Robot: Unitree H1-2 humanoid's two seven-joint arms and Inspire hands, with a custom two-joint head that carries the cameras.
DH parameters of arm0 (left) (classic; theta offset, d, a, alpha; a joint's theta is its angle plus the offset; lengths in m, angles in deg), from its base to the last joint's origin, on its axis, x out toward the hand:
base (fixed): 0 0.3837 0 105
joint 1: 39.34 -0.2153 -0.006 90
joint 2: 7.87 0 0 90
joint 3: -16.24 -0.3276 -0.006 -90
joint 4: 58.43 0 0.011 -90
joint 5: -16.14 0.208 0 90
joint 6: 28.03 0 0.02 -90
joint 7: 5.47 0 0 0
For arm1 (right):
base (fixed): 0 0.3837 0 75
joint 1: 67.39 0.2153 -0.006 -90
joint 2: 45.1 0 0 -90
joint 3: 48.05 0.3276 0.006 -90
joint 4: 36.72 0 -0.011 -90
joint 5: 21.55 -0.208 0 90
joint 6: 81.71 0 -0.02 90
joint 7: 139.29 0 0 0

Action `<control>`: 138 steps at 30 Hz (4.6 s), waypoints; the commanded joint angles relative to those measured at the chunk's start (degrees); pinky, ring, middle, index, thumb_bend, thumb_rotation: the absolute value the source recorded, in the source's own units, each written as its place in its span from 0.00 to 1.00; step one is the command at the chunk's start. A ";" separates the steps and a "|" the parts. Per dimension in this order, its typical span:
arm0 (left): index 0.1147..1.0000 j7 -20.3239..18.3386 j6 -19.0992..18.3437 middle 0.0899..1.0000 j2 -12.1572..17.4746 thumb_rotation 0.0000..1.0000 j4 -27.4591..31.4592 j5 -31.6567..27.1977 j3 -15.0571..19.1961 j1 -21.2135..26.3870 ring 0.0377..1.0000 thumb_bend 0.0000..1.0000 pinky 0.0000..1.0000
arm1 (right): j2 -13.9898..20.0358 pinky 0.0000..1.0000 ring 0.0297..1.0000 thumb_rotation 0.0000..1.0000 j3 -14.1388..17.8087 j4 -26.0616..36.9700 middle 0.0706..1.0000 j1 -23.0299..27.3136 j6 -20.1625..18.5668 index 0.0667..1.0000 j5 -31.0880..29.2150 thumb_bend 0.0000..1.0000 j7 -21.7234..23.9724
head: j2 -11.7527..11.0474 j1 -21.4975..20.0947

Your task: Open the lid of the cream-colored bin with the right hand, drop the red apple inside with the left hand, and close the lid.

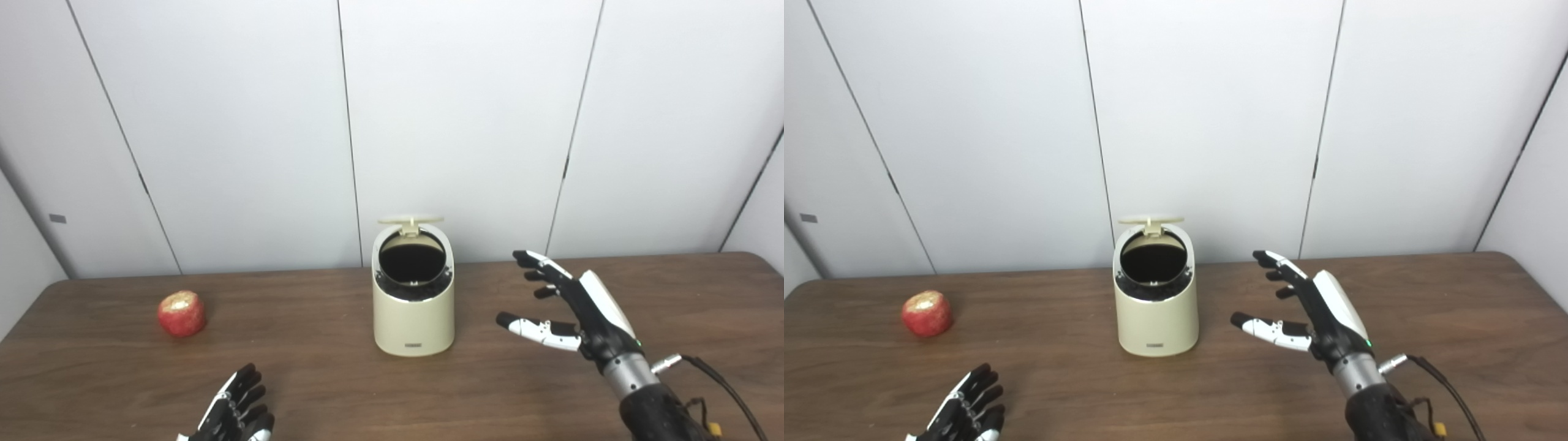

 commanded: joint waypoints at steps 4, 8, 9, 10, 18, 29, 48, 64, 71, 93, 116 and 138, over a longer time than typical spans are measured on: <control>0.91 -0.16 -0.34 0.89 -1.30 0.26 -1.74 -1.12 -0.21 -2.78 0.88 0.44 0.84 | -1.15 0.71 0.82 0.46 -0.43 3.60 0.84 2.13 0.21 0.85 0.07 0.54 0.17 | 0.19 0.00; 0.91 -0.54 0.34 0.90 -1.09 0.28 -2.19 -1.53 -0.21 -2.74 0.88 0.44 0.84 | -2.37 0.74 0.84 0.45 -0.40 3.47 0.86 2.94 0.32 0.86 -0.28 0.55 -0.05 | 0.31 0.07; 0.91 -0.60 0.50 0.90 -1.10 0.28 -2.27 -1.64 -0.21 -2.73 0.88 0.44 0.84 | -2.51 0.74 0.84 0.46 -0.38 3.36 0.86 3.13 0.42 0.86 -0.23 0.55 -0.07 | 0.30 0.12; 0.91 -0.74 0.82 0.90 -1.08 0.28 -2.44 -1.80 -0.22 -2.70 0.88 0.44 0.84 | -2.85 0.74 0.84 0.46 -0.35 3.27 0.86 3.47 0.48 0.86 -0.35 0.55 -0.10 | 0.30 0.12; 0.92 -0.69 0.99 0.90 -1.27 0.30 -2.31 -1.81 -0.26 -2.75 0.88 0.44 0.83 | -4.38 0.76 0.84 0.46 -0.57 3.43 0.85 4.78 -1.01 0.85 0.51 0.55 -0.09 | 0.29 0.19; 0.92 -1.26 0.45 0.90 -0.16 0.34 -1.17 -2.86 0.31 -2.70 0.89 0.38 0.84 | -4.71 0.78 0.84 0.69 1.91 8.02 0.87 -1.86 -3.15 0.88 -2.83 0.49 0.24 | 3.83 -2.60; 0.90 -1.31 -3.44 0.89 0.63 0.42 2.09 -2.92 2.16 -2.33 0.87 0.43 0.84 | -10.59 0.91 0.95 0.98 7.08 12.30 0.96 -13.40 -5.25 0.94 -16.96 0.52 -0.58 | 9.01 -2.08; 0.92 4.05 -2.74 0.87 -2.59 0.23 5.36 6.95 0.24 -3.16 0.86 0.55 0.78 | -8.76 0.97 0.97 0.98 12.86 1.46 0.97 -16.18 4.69 0.94 -24.60 0.52 -0.89 | 3.45 15.35; 0.92 7.65 -6.94 0.87 -2.49 0.16 9.32 13.58 0.86 -2.35 0.84 0.62 0.76 | -6.66 0.94 0.96 0.97 13.14 -0.24 0.96 -15.87 6.87 0.93 -26.58 0.52 0.30 | 0.41 23.48; 0.95 11.22 -20.13 0.92 7.62 0.27 6.47 26.34 9.86 11.07 0.89 0.86 0.80 | -5.41 0.81 0.90 0.95 11.99 0.25 0.91 -15.60 5.85 0.87 -28.06 0.62 1.16 | -2.52 27.64; 0.94 5.63 -31.88 0.95 23.09 0.22 -14.92 30.52 4.39 31.80 0.87 0.93 0.72 | -4.45 0.72 0.87 0.89 11.83 2.14 0.89 -16.65 4.57 0.85 -28.71 0.72 1.23 | -1.02 27.30; 0.95 -3.72 -36.64 0.98 29.67 0.10 -26.63 33.92 -4.81 43.87 0.96 0.98 0.85 | -5.34 0.78 0.90 0.89 11.51 2.65 0.91 -17.27 5.18 0.87 -29.27 0.66 1.22 | -0.06 25.35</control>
